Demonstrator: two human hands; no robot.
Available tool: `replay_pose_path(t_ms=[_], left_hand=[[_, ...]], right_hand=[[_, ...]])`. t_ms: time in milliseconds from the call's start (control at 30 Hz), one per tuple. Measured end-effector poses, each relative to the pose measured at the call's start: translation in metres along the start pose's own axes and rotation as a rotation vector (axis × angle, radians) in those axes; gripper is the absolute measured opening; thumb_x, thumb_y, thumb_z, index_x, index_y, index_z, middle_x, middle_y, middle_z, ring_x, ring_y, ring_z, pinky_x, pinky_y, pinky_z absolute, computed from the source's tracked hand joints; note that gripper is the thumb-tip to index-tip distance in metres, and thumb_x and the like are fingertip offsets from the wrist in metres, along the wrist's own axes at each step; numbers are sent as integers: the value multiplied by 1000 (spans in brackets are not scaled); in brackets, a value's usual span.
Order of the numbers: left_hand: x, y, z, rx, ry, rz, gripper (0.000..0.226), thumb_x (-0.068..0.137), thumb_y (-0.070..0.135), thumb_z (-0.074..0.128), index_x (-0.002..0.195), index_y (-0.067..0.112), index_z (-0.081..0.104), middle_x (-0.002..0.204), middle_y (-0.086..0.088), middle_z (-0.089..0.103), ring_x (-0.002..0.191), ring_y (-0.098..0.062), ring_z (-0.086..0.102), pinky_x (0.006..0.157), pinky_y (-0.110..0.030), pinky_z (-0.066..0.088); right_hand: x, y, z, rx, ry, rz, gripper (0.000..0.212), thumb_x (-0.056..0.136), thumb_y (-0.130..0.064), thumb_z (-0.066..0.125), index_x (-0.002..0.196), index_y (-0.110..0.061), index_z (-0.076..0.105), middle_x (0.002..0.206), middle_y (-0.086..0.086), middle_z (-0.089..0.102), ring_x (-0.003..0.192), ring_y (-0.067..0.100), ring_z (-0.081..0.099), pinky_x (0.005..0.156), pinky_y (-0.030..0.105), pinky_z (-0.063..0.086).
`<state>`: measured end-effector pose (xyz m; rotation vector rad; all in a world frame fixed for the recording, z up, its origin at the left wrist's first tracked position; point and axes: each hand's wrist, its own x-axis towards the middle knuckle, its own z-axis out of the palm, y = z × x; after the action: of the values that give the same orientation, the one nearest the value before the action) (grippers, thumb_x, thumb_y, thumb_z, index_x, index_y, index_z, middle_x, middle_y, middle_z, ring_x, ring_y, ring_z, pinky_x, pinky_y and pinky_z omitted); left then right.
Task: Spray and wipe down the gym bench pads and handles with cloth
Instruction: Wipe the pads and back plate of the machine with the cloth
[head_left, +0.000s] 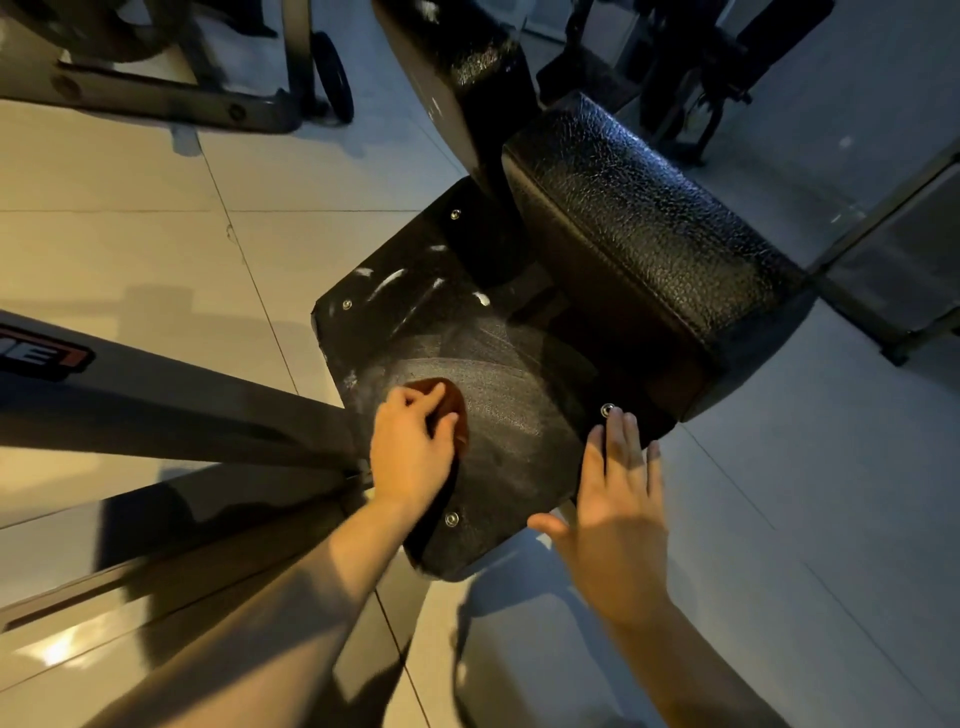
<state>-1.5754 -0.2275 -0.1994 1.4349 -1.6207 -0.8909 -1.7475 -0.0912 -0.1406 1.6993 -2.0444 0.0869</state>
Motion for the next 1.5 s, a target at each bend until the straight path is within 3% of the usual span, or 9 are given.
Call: replay_pose_path(t_ms=[233,400,500,700,867,967,1100,1300,1500], left_hand=[[-22,27,22,2,-83,396,40,95,30,68,135,26,67,116,5,51,112,-16,51,94,-31,47],[23,-4,-4,-46,63,-161,39,97,31,67,135,23,66,122,-4,57,117,-27,57,103,-39,44],[14,5,-7,-97,37,-243,37,97,31,67,134,23,67,123,-3,61,118,-24,59,104,-37,43],[21,52,-29,-883,-470,-647,16,97,15,64,109,15,75,90,-8,77,76,-20,75,67,-31,62],[27,57,-57,-1124,-675,-807,36,97,35,62,110,3,73,110,-21,73,106,-33,69,111,-49,47],[23,62,-65,-1090,-773,-720,66,81,51,78,127,5,67,127,-21,69,122,-36,64,110,-49,47],[18,68,-61,-775,-749,-573,54,79,25,81,128,6,64,124,-25,69,107,-36,70,94,-45,57],[24,76,-61,-691,-789,-572,34,88,8,69,121,0,69,116,-27,71,105,-41,69,102,-53,53],[33,65,-38,-143,-509,-25,7,93,22,74,93,26,80,90,4,78,90,-14,71,91,-36,55]], right_hand=[[3,-2,-5,-51,-58,16,118,65,-66,82,150,6,41,163,26,27,153,38,21,122,58,23],[2,-2,-3,-43,-35,5,116,68,-69,75,150,5,40,162,24,29,153,38,23,124,53,14],[2,0,-3,-30,-6,-6,113,69,-70,71,149,5,41,163,23,29,153,38,22,125,52,12],[7,-3,-4,-78,-86,23,123,57,-69,85,146,6,45,159,26,35,151,38,25,121,53,14],[8,-4,-6,-116,-127,27,124,57,-74,82,145,6,46,158,25,35,149,41,30,119,56,19],[9,-4,-6,-134,-159,36,125,61,-78,76,149,4,41,162,23,29,152,40,23,121,57,21],[8,-3,-5,-128,-169,30,123,65,-79,72,152,2,38,164,22,25,154,38,17,123,56,19],[8,-2,-1,-128,-159,25,125,62,-79,74,149,4,42,162,24,28,154,38,18,121,55,14],[2,-1,-4,-97,-70,-1,123,64,-74,75,150,7,39,163,26,27,153,39,21,123,54,15]])
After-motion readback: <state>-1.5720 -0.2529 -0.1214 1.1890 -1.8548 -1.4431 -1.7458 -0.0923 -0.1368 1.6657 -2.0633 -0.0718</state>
